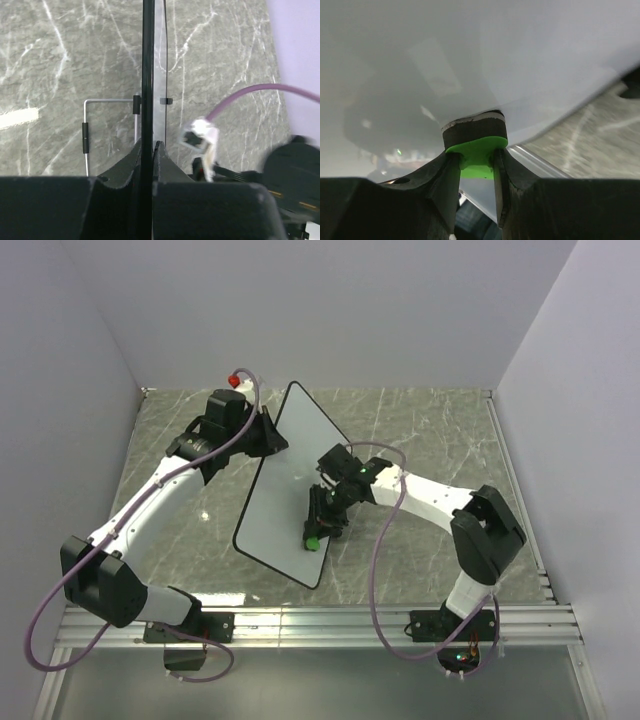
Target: Erase the whiteboard
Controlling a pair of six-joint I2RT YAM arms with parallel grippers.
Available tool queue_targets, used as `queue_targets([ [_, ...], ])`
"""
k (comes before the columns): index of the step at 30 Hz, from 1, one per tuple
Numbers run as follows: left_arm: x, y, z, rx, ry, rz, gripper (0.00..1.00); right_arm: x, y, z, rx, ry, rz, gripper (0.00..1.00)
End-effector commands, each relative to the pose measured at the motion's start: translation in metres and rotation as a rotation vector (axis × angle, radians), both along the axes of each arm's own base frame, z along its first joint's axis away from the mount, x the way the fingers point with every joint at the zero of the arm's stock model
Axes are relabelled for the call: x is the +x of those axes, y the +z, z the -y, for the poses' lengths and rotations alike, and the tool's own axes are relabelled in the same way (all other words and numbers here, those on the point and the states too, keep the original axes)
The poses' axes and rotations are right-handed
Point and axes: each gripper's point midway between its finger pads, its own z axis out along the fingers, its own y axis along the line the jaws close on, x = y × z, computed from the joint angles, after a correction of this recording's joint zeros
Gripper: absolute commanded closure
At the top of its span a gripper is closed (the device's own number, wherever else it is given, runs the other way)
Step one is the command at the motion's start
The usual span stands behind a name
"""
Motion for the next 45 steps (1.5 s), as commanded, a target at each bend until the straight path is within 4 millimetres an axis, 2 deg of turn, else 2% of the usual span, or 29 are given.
queue_targets([
  [1,-0.095,-0.134,0.003,0.303,-0.203,-0.406,1.0,0.009,-0.068,0.006,-0.148,-0.033,0.04,1.0],
  [5,-0.095,-0.135,0.003,0.305,-0.206,-0.403,1.0,0.007,-0.077,0.013,-0.198,-0.038,0.025,1.0],
  [8,-0.095,-0.136,0.003,0.306,-0.207,-0.405,1.0,0.012,-0.066,0.01,-0.181,-0.045,0.048,1.0],
  [11,-0.095,-0.136,0.004,0.304,-0.211,-0.403,1.0,0.02,-0.045,0.003,-0.15,-0.054,0.084,1.0],
  [15,-0.095,-0.136,0.005,0.297,-0.214,-0.402,0.99,0.032,-0.006,-0.004,-0.108,-0.066,0.152,1.0],
  [20,-0.094,-0.136,0.006,0.296,-0.214,-0.399,1.0,0.046,0.061,-0.019,0.002,-0.082,0.248,1.0],
  [22,-0.092,-0.134,0.007,0.293,-0.21,-0.392,1.0,0.052,0.087,-0.019,0.024,-0.103,0.29,1.0],
  [26,-0.086,-0.127,0.007,0.295,-0.192,-0.376,1.0,0.065,0.111,0.0,0.011,-0.168,0.346,1.0],
  [30,-0.077,-0.117,0.009,0.297,-0.171,-0.353,1.0,0.079,0.098,0.038,-0.043,-0.255,0.329,1.0],
  [31,-0.077,-0.117,0.007,0.304,-0.163,-0.363,1.0,0.078,0.084,0.05,-0.067,-0.27,0.298,1.0],
  [32,-0.074,-0.118,0.006,0.317,-0.151,-0.365,1.0,0.085,0.08,0.064,-0.076,-0.306,0.288,1.0],
  [35,-0.064,-0.107,0.007,0.327,-0.124,-0.353,1.0,0.09,0.072,0.096,-0.105,-0.359,0.286,1.0],
  [38,-0.062,-0.107,0.004,0.351,-0.105,-0.386,1.0,0.091,0.06,0.118,-0.164,-0.393,0.279,1.0],
  [41,-0.055,-0.103,0.006,0.353,-0.086,-0.392,0.96,0.088,0.052,0.14,-0.214,-0.431,0.27,1.0],
  [45,-0.048,-0.096,0.01,0.341,-0.07,-0.392,0.83,0.08,0.032,0.164,-0.306,-0.474,0.26,1.0],
])
